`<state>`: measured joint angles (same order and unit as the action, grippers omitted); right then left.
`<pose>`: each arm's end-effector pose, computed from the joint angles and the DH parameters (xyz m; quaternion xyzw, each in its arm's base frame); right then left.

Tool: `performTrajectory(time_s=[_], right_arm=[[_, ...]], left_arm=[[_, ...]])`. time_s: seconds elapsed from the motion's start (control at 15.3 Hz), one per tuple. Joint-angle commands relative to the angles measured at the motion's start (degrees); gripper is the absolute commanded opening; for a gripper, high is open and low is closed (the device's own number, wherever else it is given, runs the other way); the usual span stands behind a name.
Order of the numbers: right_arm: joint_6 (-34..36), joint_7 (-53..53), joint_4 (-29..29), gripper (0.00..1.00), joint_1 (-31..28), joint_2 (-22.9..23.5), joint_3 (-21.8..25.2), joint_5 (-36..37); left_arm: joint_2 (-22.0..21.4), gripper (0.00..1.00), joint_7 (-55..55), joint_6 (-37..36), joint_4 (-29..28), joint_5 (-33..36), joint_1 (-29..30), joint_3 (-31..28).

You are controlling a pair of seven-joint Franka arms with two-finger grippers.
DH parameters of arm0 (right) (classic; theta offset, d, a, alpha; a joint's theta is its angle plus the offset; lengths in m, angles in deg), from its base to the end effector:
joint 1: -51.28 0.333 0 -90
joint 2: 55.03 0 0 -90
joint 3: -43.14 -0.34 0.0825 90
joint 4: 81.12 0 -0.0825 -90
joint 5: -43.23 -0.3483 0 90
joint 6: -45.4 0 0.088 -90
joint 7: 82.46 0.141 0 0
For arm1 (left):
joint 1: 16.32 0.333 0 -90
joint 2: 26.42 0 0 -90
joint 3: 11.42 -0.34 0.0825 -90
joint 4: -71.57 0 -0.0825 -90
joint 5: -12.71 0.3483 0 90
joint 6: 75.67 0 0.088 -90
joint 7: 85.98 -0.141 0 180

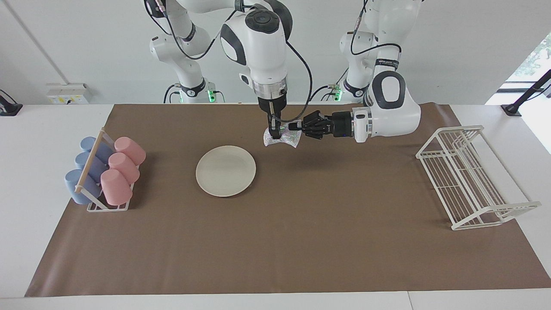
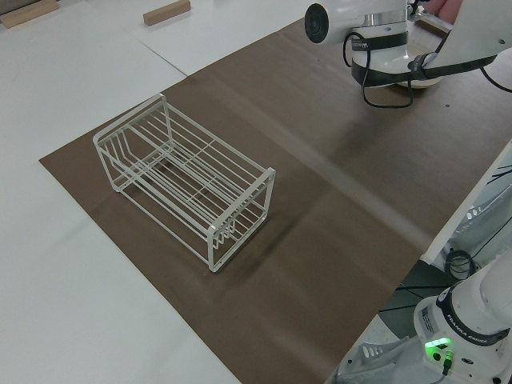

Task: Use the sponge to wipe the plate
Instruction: 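Grasp the sponge with the left gripper and open the right gripper, then carry the sponge to the wire rack while the right gripper withdraws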

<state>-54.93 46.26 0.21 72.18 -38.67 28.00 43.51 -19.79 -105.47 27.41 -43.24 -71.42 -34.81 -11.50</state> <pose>0.5172 0.3488 0.5396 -0.6855 0.7267 0.0302 0.0322 0.4902 -0.2863 0.4783 0.7756 0.0020 -0.1126 0.6211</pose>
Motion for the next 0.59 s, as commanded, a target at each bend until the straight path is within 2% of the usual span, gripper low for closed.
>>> performTrajectory(time_s=[0.0,0.26,0.52], right_arm=[[2.8,-4.3,2.3,1.00,-3.2,-2.5,-0.7,1.2],[9.6,-15.6,7.0,1.00,-8.5,-8.3,-0.7,0.5],[10.4,-30.9,17.6,1.00,-15.8,-18.6,-0.7,0.3]], left_arm=[[0.4,0.00,2.2,-0.5,1.5,2.6,-0.1,-0.9],[-1.4,0.00,8.9,-0.7,3.4,9.8,1.7,-1.4],[-4.1,0.00,26.3,-0.7,10.6,27.0,3.6,-1.5]])
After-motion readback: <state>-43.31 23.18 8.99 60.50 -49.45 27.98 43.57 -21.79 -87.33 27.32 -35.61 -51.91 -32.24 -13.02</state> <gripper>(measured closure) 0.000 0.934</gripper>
